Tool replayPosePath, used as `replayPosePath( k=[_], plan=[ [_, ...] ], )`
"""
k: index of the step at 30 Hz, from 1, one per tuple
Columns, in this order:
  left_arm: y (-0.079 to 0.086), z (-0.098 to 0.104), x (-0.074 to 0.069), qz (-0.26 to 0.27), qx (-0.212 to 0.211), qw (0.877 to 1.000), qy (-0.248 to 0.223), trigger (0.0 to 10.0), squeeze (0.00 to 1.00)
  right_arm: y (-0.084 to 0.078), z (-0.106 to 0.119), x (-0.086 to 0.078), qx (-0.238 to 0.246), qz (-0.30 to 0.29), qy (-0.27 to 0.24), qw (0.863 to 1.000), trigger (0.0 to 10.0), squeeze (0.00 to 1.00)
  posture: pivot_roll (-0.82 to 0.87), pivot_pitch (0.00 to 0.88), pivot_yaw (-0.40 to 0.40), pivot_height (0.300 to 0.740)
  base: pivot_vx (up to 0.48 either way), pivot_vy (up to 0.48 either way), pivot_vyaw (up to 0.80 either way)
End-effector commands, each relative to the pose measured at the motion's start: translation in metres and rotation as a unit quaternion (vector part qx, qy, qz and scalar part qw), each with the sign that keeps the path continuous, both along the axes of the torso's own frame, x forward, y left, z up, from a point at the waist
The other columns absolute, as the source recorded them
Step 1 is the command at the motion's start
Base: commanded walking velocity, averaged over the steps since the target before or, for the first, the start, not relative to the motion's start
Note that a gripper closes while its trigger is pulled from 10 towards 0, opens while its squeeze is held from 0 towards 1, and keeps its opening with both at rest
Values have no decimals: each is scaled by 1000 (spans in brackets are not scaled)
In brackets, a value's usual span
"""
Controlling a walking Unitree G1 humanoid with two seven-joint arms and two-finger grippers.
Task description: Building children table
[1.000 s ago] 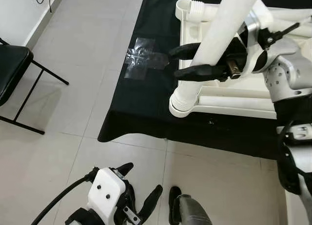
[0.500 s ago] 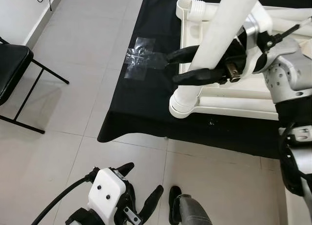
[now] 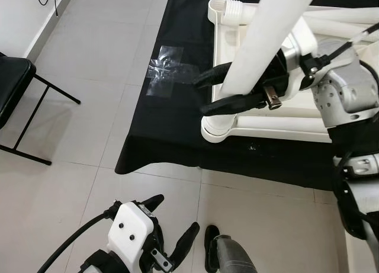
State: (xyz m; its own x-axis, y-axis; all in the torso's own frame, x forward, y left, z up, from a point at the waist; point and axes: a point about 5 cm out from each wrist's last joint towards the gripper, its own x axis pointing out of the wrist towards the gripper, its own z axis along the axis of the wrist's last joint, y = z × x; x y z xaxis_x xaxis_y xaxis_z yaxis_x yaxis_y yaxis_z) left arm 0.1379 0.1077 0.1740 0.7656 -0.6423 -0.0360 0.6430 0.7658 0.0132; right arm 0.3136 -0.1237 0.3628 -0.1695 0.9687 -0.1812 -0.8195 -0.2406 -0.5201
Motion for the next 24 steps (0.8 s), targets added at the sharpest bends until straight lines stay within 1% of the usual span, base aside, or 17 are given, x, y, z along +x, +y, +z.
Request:
replayPosePath(
  k=[1, 2, 4, 8, 10, 22, 24],
  plan=[
    [-1, -5, -2, -3, 1, 1000, 12, 10000, 0, 4, -13, 7, -18, -22, 28, 999, 10000, 0, 62, 425, -24, 740, 0, 0, 0],
    [-1, -5, -2, -3, 1, 1000, 12, 10000, 0, 4, -13, 7, -18, -22, 28, 999, 10000, 0, 62, 425, -24, 740, 0, 0, 0],
    [-1, -5, -1, -3, 1, 1000, 11, 10000, 0, 6, -10, 11, 0, -40, 41, 998, 10000, 0, 59, 424, -26, 740, 0, 0, 0],
    [-2, -5, -1, -3, 0, 1000, 11, 10000, 0, 7, -8, 15, 15, -56, 53, 997, 10000, 0, 57, 423, -28, 740, 0, 0, 0],
    [-2, -6, 0, -2, 0, 1000, 10, 10000, 0, 8, -8, 22, 26, -84, 64, 994, 10000, 0, 55, 423, -30, 740, 0, 0, 0],
    [-2, -5, 0, -2, -2, 1000, 8, 10000, 0, 11, -10, 29, 45, -128, 66, 989, 10000, 0, 53, 424, -32, 740, 0, 0, 0],
    [-2, -5, 0, -2, -2, 1000, 8, 10000, 0, 10, -13, 31, 53, -148, 71, 985, 10000, 0, 53, 424, -32, 740, 0, 0, 0]
  ],
)
